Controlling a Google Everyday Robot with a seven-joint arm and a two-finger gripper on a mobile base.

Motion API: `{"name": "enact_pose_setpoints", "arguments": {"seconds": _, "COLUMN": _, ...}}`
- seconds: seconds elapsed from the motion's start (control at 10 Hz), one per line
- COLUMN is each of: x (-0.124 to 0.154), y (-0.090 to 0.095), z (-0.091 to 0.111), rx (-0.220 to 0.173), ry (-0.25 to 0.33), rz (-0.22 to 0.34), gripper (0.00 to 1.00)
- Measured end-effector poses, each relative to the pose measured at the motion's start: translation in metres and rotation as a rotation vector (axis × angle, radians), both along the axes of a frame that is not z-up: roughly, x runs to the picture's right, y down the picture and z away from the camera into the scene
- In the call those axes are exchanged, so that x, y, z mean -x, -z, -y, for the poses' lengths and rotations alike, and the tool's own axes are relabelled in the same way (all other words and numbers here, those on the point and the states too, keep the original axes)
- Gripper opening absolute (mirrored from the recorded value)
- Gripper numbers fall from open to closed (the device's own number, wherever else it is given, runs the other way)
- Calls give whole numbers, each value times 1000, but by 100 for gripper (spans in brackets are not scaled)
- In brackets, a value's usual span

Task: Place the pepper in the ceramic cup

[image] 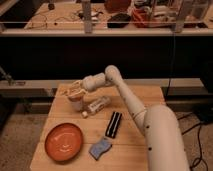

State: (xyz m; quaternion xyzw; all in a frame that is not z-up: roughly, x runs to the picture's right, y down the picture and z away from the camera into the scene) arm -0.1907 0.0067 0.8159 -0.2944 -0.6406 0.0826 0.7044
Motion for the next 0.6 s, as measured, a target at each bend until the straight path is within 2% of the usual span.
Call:
{"name": "enact_pose_setpoints", "arguments": {"seconds": 0.1, "x": -3, "y": -4, "z": -2, "rx": 10, "ry": -2, "rz": -7, "gripper": 79}}
{"name": "enact_pose_setpoints", "arguments": {"seconds": 0.4, "x": -7, "y": -7, "z": -5, "rx": 17, "ry": -2, "rz": -21, "gripper": 80}}
{"name": "enact_pose_setpoints", "arguments": {"seconds": 0.6, "x": -11, "y": -5, "z": -3, "rx": 7, "ry": 1, "rz": -41, "gripper": 80}}
